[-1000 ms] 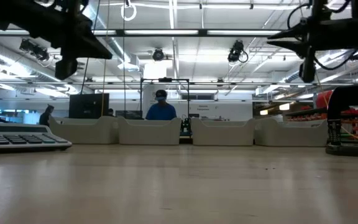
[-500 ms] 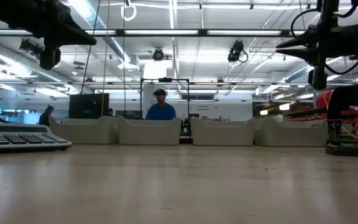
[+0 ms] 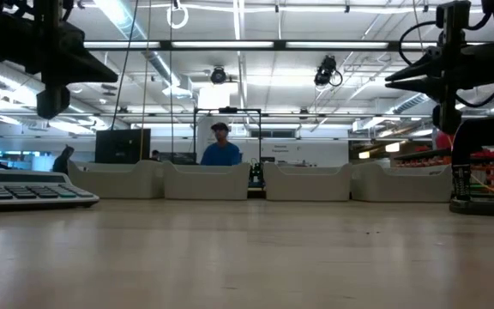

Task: Sort crayons/erasers/pens/pencils in bins
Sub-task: Return to Home Position

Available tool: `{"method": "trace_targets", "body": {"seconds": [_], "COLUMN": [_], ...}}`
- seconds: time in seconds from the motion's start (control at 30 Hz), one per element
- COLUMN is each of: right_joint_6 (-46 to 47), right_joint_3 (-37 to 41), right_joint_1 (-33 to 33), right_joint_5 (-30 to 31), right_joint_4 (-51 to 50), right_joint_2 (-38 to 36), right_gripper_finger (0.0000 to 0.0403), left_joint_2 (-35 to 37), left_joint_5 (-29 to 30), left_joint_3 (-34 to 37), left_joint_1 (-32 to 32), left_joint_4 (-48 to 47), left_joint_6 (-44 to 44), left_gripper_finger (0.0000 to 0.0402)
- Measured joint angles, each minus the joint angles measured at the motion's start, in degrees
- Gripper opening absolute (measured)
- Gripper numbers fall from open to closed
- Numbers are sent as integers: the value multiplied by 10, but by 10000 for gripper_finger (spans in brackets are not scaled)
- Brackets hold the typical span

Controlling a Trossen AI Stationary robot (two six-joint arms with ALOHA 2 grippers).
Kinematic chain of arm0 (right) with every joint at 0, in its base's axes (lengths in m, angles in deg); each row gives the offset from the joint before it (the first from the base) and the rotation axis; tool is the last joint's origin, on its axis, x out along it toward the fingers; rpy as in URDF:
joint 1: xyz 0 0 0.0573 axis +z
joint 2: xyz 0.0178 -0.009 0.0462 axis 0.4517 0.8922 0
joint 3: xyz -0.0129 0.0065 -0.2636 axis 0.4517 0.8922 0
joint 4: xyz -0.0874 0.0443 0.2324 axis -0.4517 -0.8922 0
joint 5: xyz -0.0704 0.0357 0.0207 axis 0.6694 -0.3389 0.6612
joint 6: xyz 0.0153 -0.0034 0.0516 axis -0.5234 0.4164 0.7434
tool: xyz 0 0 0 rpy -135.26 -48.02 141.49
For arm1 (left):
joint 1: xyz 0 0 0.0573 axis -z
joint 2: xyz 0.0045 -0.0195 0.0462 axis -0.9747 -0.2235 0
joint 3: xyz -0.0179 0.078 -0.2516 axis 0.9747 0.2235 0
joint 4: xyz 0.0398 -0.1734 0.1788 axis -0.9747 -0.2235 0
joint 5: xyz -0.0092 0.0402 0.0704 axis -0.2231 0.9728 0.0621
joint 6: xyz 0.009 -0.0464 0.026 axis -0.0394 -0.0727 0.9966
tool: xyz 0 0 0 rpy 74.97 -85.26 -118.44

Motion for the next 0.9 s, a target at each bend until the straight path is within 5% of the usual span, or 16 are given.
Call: {"method": "trace_targets", "body": {"seconds": [0.67,0.9], "right_joint_6": [3,2], "right_joint_3": [2,55], "right_joint_1": [0,0], "right_joint_5": [15,9], "right_joint_4": [-33,108], "right_joint_2": [-38,-37], "right_gripper_finger": [38,38], "left_joint_2": [201,198], "left_joint_5": [55,-6], "left_joint_3": [1,69], "left_joint_1": [-5,-5], "left_joint_4": [-129,73], "left_joint_6": [89,103], "left_gripper_finger": [3,3]}}
